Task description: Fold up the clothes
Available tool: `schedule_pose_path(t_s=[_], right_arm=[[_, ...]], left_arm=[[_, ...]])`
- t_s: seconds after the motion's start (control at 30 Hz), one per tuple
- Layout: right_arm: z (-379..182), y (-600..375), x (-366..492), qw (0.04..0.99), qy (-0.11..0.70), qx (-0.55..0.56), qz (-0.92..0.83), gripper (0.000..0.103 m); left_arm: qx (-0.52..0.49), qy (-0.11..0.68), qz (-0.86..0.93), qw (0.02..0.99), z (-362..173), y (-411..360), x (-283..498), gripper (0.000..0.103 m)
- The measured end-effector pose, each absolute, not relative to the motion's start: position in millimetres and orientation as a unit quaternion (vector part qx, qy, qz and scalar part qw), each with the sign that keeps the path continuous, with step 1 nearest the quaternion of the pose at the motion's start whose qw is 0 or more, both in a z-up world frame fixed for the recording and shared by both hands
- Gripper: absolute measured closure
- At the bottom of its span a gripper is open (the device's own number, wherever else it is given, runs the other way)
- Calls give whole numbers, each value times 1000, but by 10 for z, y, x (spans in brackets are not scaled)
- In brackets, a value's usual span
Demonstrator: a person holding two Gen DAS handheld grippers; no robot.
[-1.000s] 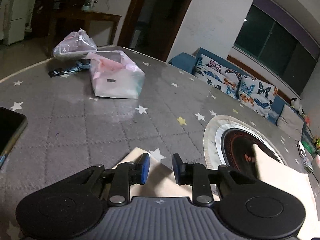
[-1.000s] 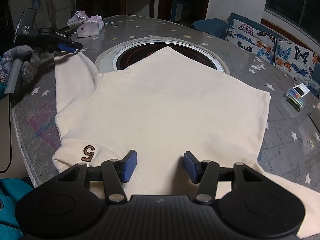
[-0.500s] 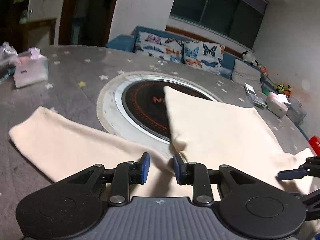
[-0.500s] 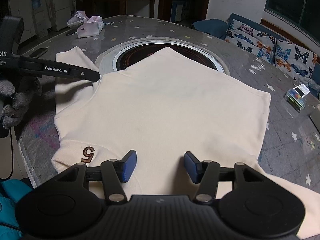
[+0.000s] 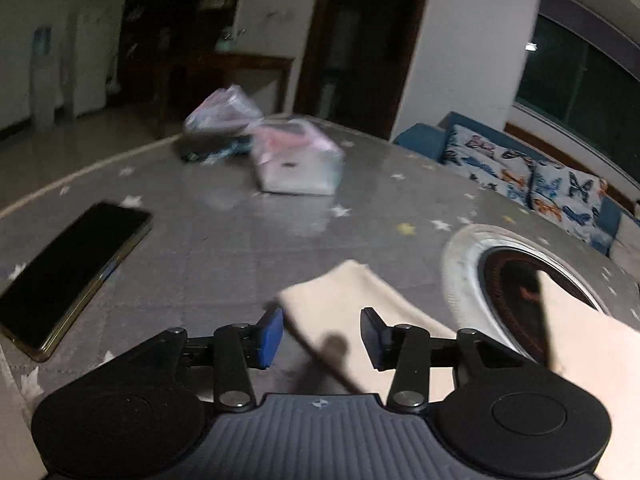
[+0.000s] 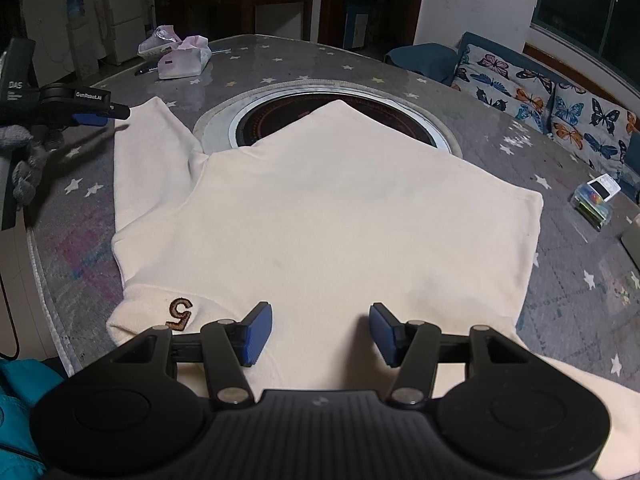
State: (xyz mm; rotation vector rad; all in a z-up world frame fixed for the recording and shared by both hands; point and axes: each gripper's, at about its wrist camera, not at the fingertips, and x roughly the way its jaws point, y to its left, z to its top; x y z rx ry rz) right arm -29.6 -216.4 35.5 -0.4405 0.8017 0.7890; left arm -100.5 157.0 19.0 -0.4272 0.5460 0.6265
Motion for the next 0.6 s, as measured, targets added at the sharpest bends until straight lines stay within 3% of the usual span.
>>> schedule_pose_path(t_s=[0.13,0.17,0.27,0.3,0.6], right_arm=[[371,-2154,-313,824,375,-207,372,48],[374,-2155,-313,824,375,-207,371,48],[390,-2155,-318,826,374,-206,370,48],[400,-2157,-321,827,372,-205,369,49],[472,-2160,-340,833,361,-199,370,53]], left_arm=[[-218,263,301,890,146,1681,-950,59],[-219,263,300,890,141,1697,-934,64],[-224,262,295,891,111,1753,-910,94],[-233,260,292,891,112,1786,-931,97],[-249,162,185,937,792,1470,-1195,99]])
